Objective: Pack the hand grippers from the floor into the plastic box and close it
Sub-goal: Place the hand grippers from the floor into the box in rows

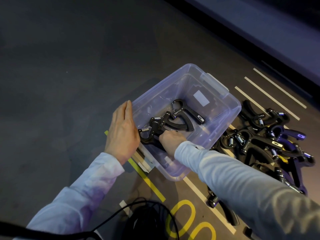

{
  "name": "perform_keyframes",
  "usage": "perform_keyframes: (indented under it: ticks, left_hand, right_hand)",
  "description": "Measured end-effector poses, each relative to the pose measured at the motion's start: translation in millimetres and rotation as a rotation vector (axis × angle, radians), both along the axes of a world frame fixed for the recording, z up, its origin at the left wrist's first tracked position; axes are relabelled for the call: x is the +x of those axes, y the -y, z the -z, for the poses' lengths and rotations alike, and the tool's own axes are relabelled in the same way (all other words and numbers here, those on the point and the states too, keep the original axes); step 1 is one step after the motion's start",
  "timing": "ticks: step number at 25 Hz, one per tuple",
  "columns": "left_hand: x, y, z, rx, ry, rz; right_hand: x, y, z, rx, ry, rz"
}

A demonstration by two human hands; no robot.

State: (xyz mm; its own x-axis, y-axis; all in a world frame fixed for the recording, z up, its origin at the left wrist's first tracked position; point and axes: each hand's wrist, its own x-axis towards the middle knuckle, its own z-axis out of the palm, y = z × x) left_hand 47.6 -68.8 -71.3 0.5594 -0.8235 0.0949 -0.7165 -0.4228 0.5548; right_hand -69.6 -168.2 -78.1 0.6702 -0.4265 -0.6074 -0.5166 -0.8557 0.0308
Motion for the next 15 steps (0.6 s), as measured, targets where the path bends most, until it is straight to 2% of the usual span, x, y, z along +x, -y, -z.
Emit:
perform_keyframes:
  ticks: [7,15]
  left_hand:
    - [0,0,0,0.005,0.007,0.001]
    - [-2,1,-6,0.121,0.078,0.006]
  right_hand:
    - [24,-3,22,0.014,-0.096,0.088]
    - [29,-15,33,0.074,-0.01,0.148]
